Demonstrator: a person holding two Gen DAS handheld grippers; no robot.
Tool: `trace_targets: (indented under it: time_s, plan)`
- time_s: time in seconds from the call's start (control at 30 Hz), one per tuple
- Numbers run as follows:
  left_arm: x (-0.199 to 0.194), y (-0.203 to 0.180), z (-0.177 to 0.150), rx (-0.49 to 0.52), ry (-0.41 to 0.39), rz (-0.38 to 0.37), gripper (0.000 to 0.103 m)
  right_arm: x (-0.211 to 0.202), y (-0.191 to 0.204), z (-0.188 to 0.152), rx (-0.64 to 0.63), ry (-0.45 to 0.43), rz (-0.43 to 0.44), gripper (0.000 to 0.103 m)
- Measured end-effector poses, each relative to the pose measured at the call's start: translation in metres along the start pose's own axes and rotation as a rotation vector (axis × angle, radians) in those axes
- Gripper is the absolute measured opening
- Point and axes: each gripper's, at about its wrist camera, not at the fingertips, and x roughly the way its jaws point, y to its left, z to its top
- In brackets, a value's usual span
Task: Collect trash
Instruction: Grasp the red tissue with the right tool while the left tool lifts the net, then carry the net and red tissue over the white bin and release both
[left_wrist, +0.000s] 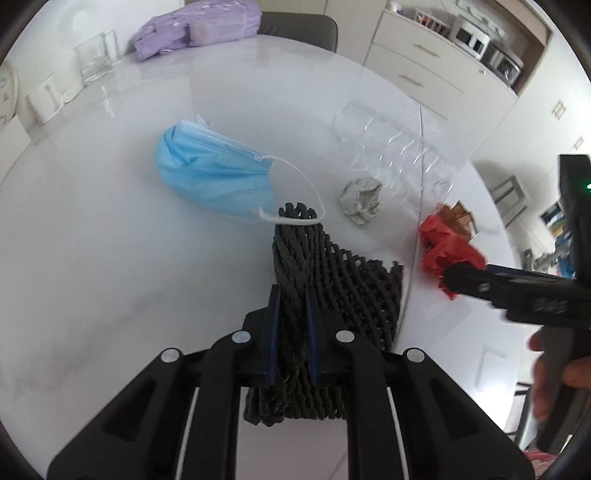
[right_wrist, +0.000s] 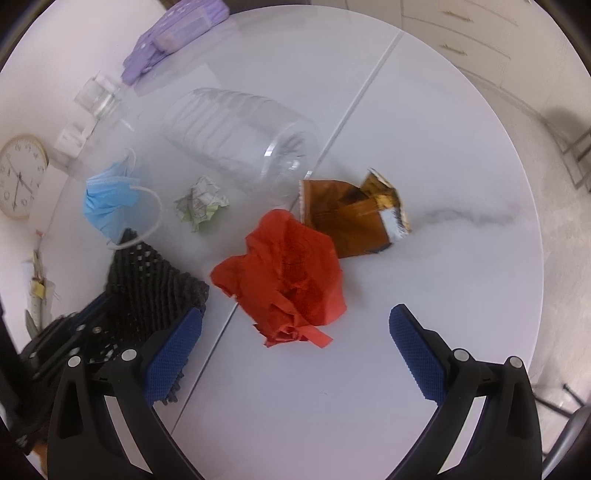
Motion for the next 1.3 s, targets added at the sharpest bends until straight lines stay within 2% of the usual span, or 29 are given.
trace_targets:
  time_s: [0.1,0.27,0.33,0.43,0.53,0.9,1.1,1.2,1.3]
  plan:
    - [-0.011,0.002,-0.005,-0.033,0.003,-0.003,0.012,0.006,0.009,0.002,-0.043,-0.002,-0.044,0.098]
    - [-0.022,0.009,-0.013,-0.085,0.032,-0.007,0.012,0.015,0.014,0.001,-0.088,-0.004,-0.1,0.074]
    - [-0.024,0.007,-0.016,-0.097,0.043,-0.002,0.012,0.014,0.017,0.001,-0.121,-0.01,-0.116,0.053]
    - [-0.028,0.006,-0.018,-0.116,0.059,-0.011,0.012,0.011,0.015,0.0,-0.12,0.003,-0.079,0.039]
    - [-0.035,0.001,-0.02,-0.123,0.063,-0.015,0.012,0.004,0.014,-0.003,-0.132,-0.003,-0.063,0.035]
    - [-0.068,-0.043,-0.036,-0.087,0.024,-0.001,0.012,-0.039,0.001,-0.018,-0.179,-0.032,0.026,0.035]
    - [-0.088,-0.088,-0.046,-0.035,0.002,0.02,0.012,-0.079,-0.037,-0.035,-0.181,-0.064,0.07,0.035]
    - [-0.097,-0.122,-0.05,0.004,-0.01,0.0,0.012,-0.1,-0.064,-0.047,-0.184,-0.077,0.085,0.035]
    - [-0.099,-0.165,-0.055,0.079,-0.014,-0.001,0.012,-0.121,-0.099,-0.067,-0.204,-0.084,0.062,0.035]
